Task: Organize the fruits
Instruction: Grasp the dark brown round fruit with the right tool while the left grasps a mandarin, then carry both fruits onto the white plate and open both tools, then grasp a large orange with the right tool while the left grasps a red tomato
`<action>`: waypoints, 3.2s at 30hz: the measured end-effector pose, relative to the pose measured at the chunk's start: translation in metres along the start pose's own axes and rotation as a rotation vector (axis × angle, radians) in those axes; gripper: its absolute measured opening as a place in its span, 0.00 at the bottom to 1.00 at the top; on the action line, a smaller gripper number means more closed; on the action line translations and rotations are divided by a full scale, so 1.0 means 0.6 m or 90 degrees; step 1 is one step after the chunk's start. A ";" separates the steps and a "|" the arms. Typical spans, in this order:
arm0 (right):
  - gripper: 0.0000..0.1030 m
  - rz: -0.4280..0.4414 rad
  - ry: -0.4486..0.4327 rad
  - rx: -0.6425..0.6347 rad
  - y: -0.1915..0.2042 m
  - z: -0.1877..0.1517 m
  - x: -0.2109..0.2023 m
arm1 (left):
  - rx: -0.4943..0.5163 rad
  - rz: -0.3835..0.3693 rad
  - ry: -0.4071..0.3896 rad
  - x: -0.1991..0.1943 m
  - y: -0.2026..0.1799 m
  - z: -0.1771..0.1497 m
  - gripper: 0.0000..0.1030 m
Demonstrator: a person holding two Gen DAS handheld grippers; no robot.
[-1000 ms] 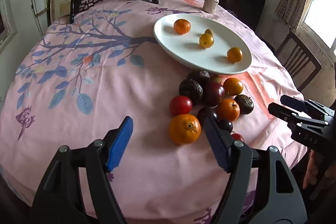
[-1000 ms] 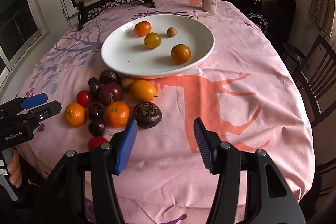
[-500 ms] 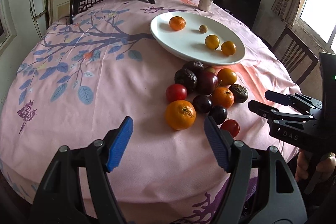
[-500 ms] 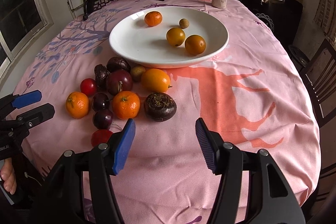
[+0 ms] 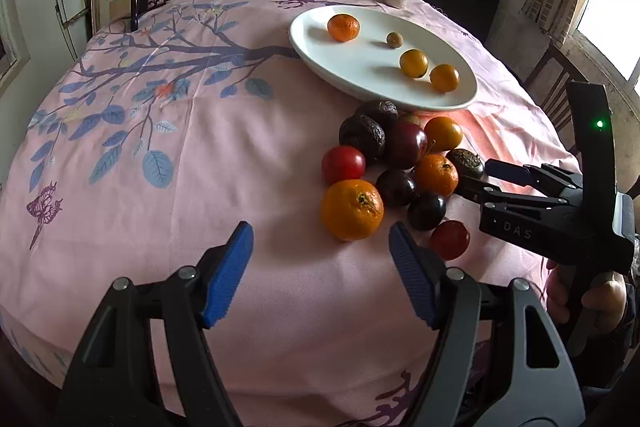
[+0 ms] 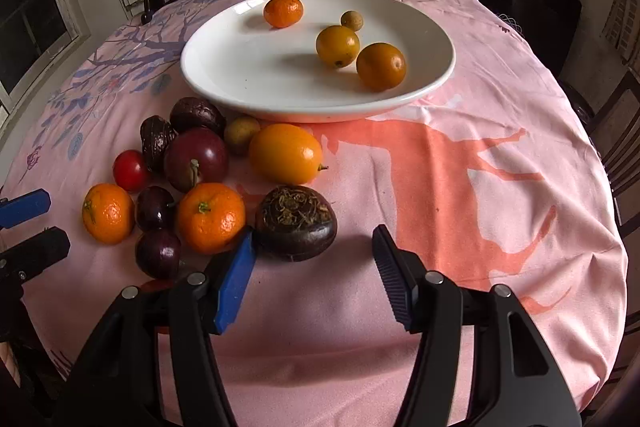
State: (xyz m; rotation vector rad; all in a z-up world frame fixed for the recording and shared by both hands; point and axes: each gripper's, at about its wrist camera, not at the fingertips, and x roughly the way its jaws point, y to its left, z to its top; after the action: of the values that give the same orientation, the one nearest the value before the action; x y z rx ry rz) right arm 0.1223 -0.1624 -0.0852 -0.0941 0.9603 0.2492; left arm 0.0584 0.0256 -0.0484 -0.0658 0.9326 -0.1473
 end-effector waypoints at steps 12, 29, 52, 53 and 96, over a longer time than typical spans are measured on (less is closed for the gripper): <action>0.39 0.030 -0.035 0.037 -0.030 -0.016 -0.059 | 0.007 -0.010 0.032 0.042 -0.017 0.004 0.70; 0.39 0.051 -0.035 0.057 -0.045 -0.043 -0.072 | 0.011 -0.028 0.006 0.040 -0.037 0.019 0.39; 0.39 0.030 -0.018 0.032 -0.097 0.284 0.063 | 0.009 0.005 0.041 0.207 -0.020 0.342 0.40; 0.39 0.018 -0.007 0.033 -0.101 0.297 0.084 | 0.004 0.003 0.047 0.220 -0.018 0.347 0.40; 0.67 0.008 -0.055 -0.011 -0.021 -0.011 -0.062 | 0.008 -0.031 -0.007 0.014 -0.019 0.005 0.68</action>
State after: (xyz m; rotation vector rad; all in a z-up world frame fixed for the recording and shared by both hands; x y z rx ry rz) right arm 0.0999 -0.1823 -0.0589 -0.0931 0.8729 0.2712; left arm 0.0648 0.0130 -0.0519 -0.0772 0.9200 -0.1981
